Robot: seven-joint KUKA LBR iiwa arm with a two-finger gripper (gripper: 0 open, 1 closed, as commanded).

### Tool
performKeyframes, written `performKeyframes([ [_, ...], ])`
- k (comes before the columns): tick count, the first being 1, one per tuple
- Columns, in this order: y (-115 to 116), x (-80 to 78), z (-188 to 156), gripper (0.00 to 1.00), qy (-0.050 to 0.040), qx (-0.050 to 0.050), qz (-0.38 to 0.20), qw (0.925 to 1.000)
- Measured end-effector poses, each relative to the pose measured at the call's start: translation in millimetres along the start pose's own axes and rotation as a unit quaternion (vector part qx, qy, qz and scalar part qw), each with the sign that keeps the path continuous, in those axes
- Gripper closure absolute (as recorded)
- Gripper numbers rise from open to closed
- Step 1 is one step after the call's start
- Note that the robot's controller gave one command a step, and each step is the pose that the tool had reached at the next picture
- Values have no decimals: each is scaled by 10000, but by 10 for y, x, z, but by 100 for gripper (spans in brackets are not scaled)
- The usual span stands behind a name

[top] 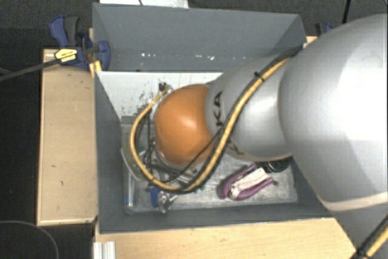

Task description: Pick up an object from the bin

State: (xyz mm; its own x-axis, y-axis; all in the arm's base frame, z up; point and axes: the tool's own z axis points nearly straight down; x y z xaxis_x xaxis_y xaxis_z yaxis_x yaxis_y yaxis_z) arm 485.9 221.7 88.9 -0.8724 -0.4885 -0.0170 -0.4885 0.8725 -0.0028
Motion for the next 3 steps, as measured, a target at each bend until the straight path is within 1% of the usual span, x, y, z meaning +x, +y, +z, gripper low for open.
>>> performKeyframes([
  [1, 21, 43, 61, 100, 65, -19, 19, 10000],
  [2, -1375, 682, -213, 100, 88, 7, 512, 9986],
  [3, -1322, 662, -207, 0, 87, -14, 488, 9988],
])
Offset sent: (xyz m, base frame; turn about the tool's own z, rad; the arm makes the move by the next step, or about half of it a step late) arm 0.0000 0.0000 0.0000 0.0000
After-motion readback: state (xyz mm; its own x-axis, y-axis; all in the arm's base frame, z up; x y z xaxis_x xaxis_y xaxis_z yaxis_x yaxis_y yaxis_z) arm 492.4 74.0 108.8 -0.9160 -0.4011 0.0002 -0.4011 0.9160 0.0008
